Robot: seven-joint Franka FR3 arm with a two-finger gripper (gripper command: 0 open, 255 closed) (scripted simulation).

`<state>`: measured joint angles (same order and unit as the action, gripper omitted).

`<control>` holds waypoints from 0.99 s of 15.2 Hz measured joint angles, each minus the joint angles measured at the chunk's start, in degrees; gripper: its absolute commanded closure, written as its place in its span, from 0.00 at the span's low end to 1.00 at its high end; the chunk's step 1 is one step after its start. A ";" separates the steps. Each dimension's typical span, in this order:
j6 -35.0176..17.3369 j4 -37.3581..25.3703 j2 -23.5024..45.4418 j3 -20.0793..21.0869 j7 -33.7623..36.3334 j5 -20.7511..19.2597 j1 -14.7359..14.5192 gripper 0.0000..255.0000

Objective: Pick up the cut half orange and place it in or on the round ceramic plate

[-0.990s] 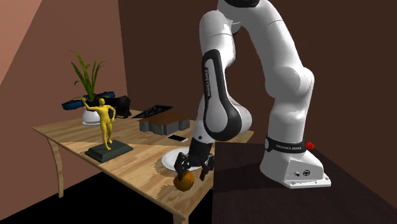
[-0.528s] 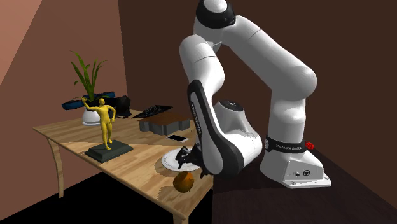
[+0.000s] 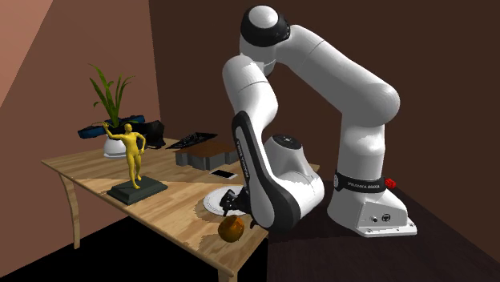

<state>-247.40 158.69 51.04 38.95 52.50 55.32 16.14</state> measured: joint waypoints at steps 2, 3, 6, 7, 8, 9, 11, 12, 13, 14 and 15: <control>0.01 -0.03 0.02 -0.03 -0.01 -0.03 0.00 0.00; 0.01 -0.04 0.02 -0.04 -0.02 -0.03 0.00 0.00; -0.04 0.01 0.00 -0.02 -0.02 0.01 0.00 1.00; -0.10 0.05 -0.05 0.00 -0.03 0.04 0.00 1.00; -0.11 0.05 -0.06 0.00 -0.04 0.06 0.00 1.00; -0.11 0.05 -0.07 -0.02 -0.05 0.05 0.01 1.00; -0.09 0.05 -0.09 0.00 -0.07 0.07 0.02 1.00; -0.08 0.04 -0.10 0.01 -0.09 0.09 0.01 1.00; -0.08 0.03 -0.10 0.02 -0.09 0.11 0.00 1.00; -0.11 0.05 -0.09 0.01 -0.07 0.07 0.02 1.00; 0.16 0.20 -0.52 0.40 -0.23 0.44 0.18 1.00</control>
<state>-247.24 158.90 50.52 39.35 52.27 55.76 16.32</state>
